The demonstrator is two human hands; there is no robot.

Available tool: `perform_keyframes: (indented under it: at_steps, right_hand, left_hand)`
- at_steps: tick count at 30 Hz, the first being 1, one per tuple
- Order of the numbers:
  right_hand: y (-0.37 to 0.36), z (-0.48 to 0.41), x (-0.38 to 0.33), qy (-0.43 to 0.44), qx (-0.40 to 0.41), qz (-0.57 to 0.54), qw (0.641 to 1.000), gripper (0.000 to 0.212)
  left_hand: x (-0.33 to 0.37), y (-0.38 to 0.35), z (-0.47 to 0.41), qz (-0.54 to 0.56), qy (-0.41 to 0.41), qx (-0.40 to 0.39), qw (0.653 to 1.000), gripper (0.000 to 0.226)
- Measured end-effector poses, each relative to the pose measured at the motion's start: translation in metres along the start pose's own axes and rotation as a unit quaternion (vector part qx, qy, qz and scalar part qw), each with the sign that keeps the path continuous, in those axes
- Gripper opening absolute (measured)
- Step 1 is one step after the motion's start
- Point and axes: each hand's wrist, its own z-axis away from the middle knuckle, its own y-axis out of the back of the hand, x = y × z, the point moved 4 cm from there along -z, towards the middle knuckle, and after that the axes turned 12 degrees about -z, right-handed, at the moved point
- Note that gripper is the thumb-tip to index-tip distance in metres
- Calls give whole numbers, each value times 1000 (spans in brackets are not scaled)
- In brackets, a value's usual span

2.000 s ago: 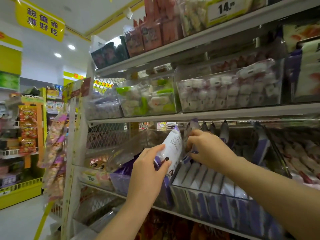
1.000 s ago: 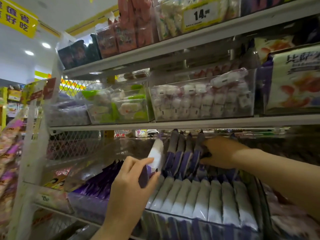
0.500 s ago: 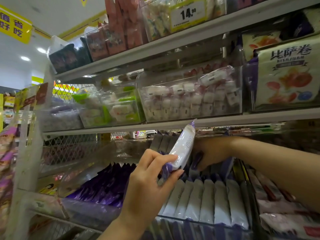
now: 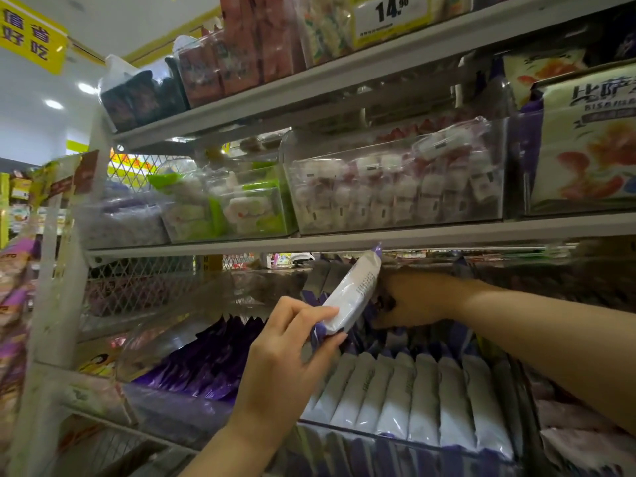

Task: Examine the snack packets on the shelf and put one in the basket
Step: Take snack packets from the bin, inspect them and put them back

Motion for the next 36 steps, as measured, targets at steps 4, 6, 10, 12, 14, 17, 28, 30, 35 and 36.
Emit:
perform_keyframes:
  at_steps: [4, 6, 10, 12, 14, 17, 28, 30, 35, 36]
  right_hand:
    - [-5, -3, 1, 13, -6, 37, 999, 74]
    - [-6, -5, 2, 2, -11, 39, 999, 73]
    - [-4, -9, 3, -4, -8, 10, 1000, 57]
    - [-5, -11, 2, 6, 9, -1, 1000, 43]
    - [-6, -11, 0, 0, 10, -7, 1000, 30]
    - [-5, -14, 0, -18, -1, -40, 999, 35]
    - [4, -4, 0, -55, 6, -118, 991, 55]
    - [1, -5, -1, -70, 5, -82, 994, 49]
    - [-2, 1, -3, -102, 38, 7, 994, 44]
    - [-2, 4, -4, -112, 40, 32, 992, 50]
  left_hand:
    - [-4, -3, -1, -1, 2, -7, 1000, 28]
    - [-5, -4, -2, 3, 0, -9, 1000, 28]
    - [-6, -5, -2, 7, -5, -21, 1000, 26]
    - [-6, -6, -1, 8, -8, -22, 1000, 26]
    - [-6, -5, 0, 10, -4, -19, 1000, 26]
    - [-8, -2, 2, 14, -2, -8, 1000, 29]
    - [-12, 0, 8, 5, 19, 6, 1000, 28]
    - [-12, -1, 9, 6, 20, 4, 1000, 28]
    - [-15, 1, 12, 13, 18, 9, 1000, 29]
    - [-16, 1, 12, 11, 18, 10, 1000, 30]
